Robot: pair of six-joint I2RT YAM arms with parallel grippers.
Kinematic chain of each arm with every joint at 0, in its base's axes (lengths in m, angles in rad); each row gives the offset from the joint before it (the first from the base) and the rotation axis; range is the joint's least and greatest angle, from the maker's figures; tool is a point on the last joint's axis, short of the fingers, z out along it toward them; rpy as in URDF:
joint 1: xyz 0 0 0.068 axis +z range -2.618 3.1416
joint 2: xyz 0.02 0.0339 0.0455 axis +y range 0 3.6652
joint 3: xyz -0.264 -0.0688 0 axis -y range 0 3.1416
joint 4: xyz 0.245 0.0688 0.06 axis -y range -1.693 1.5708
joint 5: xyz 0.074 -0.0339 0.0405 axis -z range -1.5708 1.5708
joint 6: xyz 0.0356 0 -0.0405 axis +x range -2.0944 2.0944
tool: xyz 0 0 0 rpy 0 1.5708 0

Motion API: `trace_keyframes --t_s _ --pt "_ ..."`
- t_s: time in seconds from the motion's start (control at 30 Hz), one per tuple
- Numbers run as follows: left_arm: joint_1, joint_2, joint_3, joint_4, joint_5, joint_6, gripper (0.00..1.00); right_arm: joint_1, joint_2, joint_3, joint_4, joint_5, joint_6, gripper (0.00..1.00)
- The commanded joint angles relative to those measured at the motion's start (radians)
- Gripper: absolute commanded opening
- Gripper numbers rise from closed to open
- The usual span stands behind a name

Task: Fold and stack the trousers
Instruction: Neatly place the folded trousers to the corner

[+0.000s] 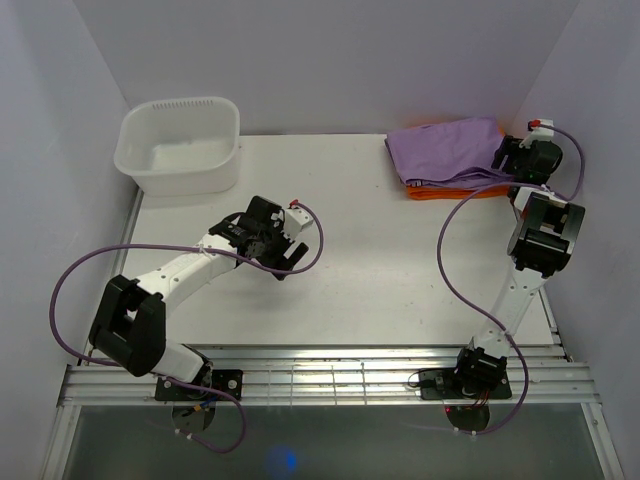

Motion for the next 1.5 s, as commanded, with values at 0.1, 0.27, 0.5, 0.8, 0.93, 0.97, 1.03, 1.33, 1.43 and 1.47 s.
trace_keyframes --t_s 0.1,0.27,0.5,0.8,0.93,0.97,1.03,1.33,1.43,1.47 --pt "0.005 -0.029 0.018 -0.014 0.006 0.004 0.98 -0.012 -0.119 -0.041 -0.060 0.086 -0.135 0.87" --pt "0.010 -0.052 0.012 -0.020 -0.007 0.001 0.98 -0.017 -0.230 -0.133 -0.121 0.164 -0.250 0.98" --pt "0.048 -0.075 0.008 -0.064 0.019 -0.047 0.98 -0.061 -0.396 -0.185 -0.336 0.025 -0.260 0.90" --pt "0.264 -0.047 0.077 -0.175 0.209 -0.157 0.98 -0.061 -0.615 -0.067 -1.025 -0.349 -0.344 0.90" --pt "0.421 -0.045 0.137 -0.215 0.366 -0.170 0.98 -0.060 -0.721 -0.079 -1.281 -0.465 -0.417 0.90" --pt "0.439 -0.042 0.140 -0.218 0.377 -0.174 0.98 -0.057 -0.741 -0.094 -1.319 -0.479 -0.448 0.90" --pt "0.481 -0.038 0.137 -0.219 0.395 -0.171 0.98 -0.052 -0.803 -0.161 -1.406 -0.511 -0.495 0.90" --pt "0.515 -0.229 -0.039 -0.175 0.380 -0.157 0.98 -0.040 -1.089 -0.531 -1.452 -0.512 -0.620 0.90" --pt "0.513 -0.269 -0.067 -0.195 0.362 -0.144 0.98 -0.035 -1.149 -0.608 -1.444 -0.514 -0.623 0.90" --pt "0.515 -0.279 -0.071 -0.190 0.352 -0.144 0.98 -0.032 -1.161 -0.624 -1.441 -0.516 -0.625 0.90"
